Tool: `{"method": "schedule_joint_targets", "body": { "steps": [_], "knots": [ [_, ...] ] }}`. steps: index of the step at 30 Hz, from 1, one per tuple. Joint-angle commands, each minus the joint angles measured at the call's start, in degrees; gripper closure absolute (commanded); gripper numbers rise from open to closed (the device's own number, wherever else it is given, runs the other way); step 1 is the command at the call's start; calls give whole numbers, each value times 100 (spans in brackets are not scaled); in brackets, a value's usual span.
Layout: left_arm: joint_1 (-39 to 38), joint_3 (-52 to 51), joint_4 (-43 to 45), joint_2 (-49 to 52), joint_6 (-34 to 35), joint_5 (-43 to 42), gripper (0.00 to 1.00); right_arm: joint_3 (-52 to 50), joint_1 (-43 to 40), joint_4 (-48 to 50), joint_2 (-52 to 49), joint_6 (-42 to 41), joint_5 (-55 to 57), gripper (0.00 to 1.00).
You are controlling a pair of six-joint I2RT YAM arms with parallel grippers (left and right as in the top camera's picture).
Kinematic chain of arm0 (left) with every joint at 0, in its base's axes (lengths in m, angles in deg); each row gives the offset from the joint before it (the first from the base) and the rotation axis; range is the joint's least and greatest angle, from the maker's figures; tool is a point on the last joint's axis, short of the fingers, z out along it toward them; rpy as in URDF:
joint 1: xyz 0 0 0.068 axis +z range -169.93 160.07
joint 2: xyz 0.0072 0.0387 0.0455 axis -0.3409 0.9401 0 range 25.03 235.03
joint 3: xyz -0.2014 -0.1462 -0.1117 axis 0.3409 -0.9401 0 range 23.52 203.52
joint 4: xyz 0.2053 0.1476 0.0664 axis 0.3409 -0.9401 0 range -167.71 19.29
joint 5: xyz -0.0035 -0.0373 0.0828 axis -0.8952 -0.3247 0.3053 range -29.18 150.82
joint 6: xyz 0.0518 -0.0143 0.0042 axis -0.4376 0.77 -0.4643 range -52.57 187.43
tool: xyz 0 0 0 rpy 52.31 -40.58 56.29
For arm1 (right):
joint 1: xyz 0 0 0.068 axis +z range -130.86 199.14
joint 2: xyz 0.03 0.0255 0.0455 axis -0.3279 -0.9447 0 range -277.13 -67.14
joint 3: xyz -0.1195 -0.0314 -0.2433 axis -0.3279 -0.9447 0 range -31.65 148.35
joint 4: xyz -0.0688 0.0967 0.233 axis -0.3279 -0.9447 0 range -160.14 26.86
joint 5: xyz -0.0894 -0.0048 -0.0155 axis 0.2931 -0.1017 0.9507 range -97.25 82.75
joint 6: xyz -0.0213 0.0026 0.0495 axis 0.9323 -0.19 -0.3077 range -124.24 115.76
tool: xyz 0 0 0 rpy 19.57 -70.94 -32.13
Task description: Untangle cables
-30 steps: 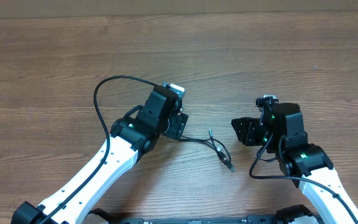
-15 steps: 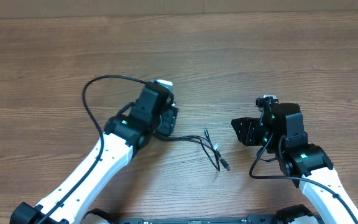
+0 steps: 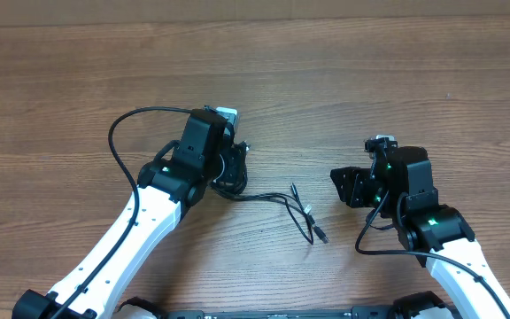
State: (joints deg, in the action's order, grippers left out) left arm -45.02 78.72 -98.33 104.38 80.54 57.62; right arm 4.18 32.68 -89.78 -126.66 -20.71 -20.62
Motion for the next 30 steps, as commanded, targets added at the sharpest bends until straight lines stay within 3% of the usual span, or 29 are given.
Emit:
{"method": "schedule_joint_targets", "body": {
  "steps": [1, 6, 15, 17, 19, 30],
  "knots": [
    [-9, 120, 66, 4, -407, -439, 53, -20, -7, -7, 9, 46, 46, 51],
    [-9, 120, 83, 7, -557, -457, 64, -20, -7, -4, 9, 46, 46, 51],
    [-11, 120, 72, 562, -879, -479, 67, -20, -7, -9, 9, 46, 46, 51],
    [-11, 120, 35, 763, -872, -177, 67, -20, -7, -28, 9, 46, 48, 51],
    [-7, 120, -13, 887, -756, 63, 61, -20, -7, -52, 9, 48, 48, 51],
    [-7, 122, -173, 826, -518, 990, 58, -20, -7, -72, 9, 48, 90, 51]
  ]
}}
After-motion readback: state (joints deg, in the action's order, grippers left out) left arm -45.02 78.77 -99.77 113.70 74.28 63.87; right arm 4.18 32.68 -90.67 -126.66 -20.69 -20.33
